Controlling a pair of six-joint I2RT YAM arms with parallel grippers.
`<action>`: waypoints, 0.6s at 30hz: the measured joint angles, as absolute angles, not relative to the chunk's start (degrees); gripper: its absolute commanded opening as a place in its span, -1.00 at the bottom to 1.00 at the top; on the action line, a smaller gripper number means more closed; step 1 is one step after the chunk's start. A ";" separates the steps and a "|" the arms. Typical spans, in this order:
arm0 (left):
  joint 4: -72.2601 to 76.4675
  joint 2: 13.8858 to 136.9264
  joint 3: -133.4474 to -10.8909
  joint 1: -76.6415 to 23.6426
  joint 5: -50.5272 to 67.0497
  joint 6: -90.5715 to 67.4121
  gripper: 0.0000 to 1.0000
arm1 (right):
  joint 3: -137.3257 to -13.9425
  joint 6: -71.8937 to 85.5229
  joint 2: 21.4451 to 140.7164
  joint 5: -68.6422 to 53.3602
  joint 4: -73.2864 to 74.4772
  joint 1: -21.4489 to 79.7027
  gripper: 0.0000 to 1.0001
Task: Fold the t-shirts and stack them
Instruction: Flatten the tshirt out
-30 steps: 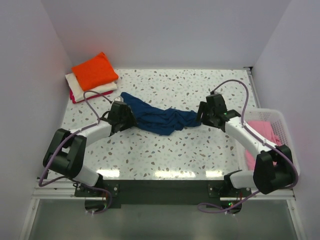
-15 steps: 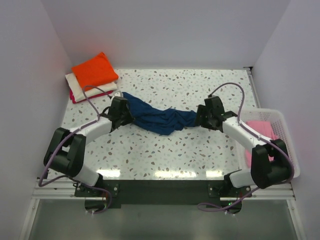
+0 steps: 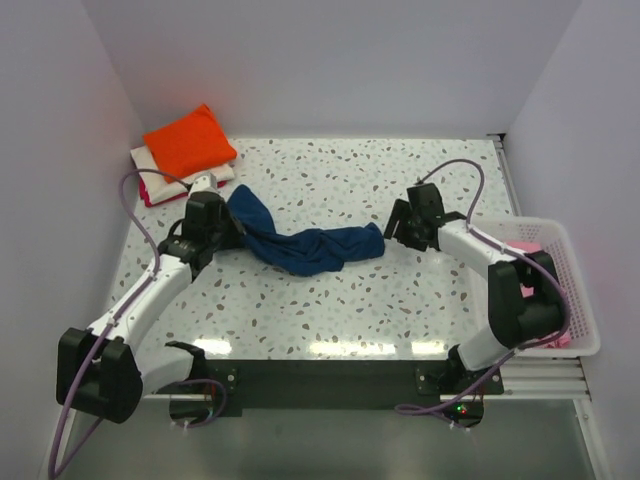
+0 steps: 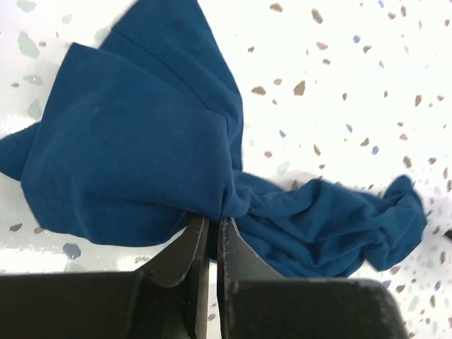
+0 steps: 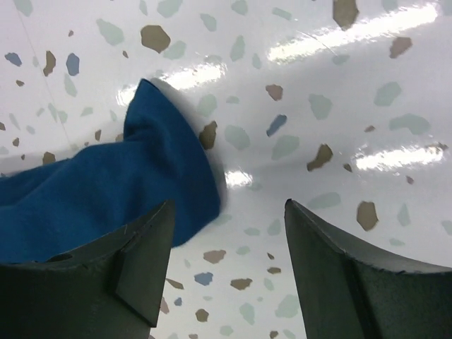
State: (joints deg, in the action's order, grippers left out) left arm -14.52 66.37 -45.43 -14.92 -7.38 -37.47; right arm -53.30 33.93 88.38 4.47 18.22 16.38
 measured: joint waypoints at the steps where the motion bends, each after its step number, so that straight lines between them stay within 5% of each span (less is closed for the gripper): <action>1: -14.87 66.19 -44.84 -14.92 -7.11 -37.08 -0.78 | -53.58 34.37 89.17 3.75 17.37 16.38 0.33; 10: -18.20 66.15 -40.58 -14.90 -5.34 -36.27 -0.54 | -55.13 38.83 98.41 -2.59 9.17 17.10 0.11; 15: -18.55 66.15 -40.58 -14.90 -5.58 -36.12 -0.58 | -55.66 40.10 100.55 -3.09 7.92 17.69 -0.49; 16: -18.79 66.15 -40.60 -14.90 -5.74 -36.07 -0.63 | -55.81 40.25 100.75 -3.01 8.27 17.69 -0.82; 18: -19.40 66.17 -40.82 -14.90 -6.02 -35.68 -0.67 | -56.53 40.21 100.88 -2.68 9.56 17.63 -1.00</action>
